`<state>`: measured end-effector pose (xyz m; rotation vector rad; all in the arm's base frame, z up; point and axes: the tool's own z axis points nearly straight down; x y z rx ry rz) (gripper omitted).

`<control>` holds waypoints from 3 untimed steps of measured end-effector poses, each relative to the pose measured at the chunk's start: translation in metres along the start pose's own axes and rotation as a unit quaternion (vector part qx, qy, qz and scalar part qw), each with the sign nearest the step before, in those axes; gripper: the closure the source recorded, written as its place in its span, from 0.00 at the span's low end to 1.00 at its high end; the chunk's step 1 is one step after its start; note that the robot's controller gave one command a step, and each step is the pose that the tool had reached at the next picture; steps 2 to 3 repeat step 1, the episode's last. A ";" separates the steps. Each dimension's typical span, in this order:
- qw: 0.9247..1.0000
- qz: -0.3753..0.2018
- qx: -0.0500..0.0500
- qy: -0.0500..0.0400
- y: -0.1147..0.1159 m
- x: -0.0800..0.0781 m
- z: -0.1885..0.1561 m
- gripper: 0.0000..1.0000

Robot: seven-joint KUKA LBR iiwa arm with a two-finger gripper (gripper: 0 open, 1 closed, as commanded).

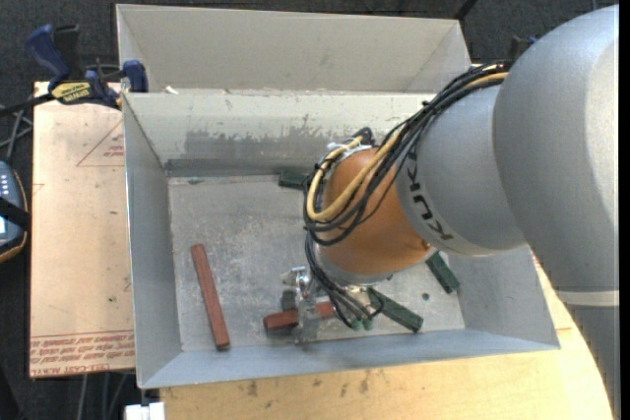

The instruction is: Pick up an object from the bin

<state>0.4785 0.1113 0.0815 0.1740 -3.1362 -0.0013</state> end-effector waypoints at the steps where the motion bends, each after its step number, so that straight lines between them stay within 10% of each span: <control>1: 1.000 0.000 0.000 -0.001 0.000 -0.001 -0.005 1.00; 3: 1.000 0.000 0.000 -0.001 0.000 -0.001 -0.005 1.00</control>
Offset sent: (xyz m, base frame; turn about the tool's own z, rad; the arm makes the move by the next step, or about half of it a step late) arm 0.0002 0.0000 0.0595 0.0000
